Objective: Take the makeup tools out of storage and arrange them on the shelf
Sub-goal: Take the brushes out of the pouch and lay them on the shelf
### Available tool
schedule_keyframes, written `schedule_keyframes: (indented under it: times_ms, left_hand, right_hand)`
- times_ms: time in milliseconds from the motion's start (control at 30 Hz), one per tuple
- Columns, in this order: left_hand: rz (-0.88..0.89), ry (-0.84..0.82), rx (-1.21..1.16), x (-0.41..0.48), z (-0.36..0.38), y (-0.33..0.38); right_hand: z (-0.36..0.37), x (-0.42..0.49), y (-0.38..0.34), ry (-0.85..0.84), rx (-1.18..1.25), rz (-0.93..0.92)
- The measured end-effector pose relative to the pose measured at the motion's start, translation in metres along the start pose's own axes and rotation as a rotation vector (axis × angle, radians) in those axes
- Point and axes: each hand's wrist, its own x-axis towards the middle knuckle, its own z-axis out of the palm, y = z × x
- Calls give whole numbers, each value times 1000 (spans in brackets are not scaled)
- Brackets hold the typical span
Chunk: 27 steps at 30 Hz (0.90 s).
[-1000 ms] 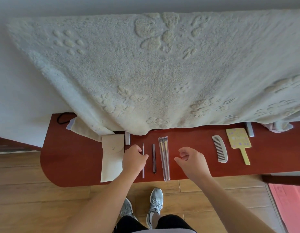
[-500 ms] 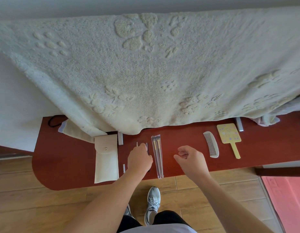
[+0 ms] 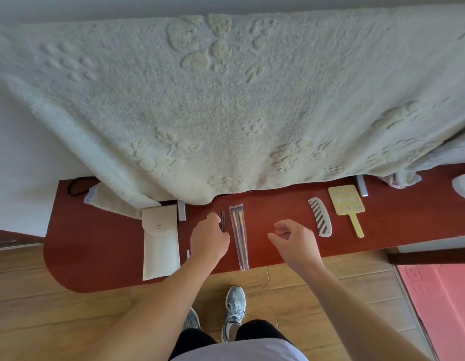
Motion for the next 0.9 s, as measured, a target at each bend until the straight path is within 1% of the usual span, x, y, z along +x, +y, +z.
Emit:
schedule_keyframes:
  times_ms: [200,267,333,433,533,733,900]
  left_hand:
    - [89,49,-185,-23,-34,-1]
    - [124,60,-248,-35,-49,-3]
    - [143,66,-295,-45,-63,-6]
    - [144,50,-369,-57,-80,-14]
    - [147,36,-427,-66,-93,-25]
    - [119,47,-474,-77,-111,-52]
    - [79,14,-503,-80,-118,-71]
  right_hand:
    - [2,1,-36,-15,54,-79]
    - [5,0,-54,-48,102,-111]
    - [10,-1,-72,-118,185,-134]
    - [22,-3,-97,-229,318,-150]
    - [35,-9,-118,-288,416,-174]
    - [60,-21,-141,-321,407,-215]
    - [74,-32,-154,-352,458,-174]
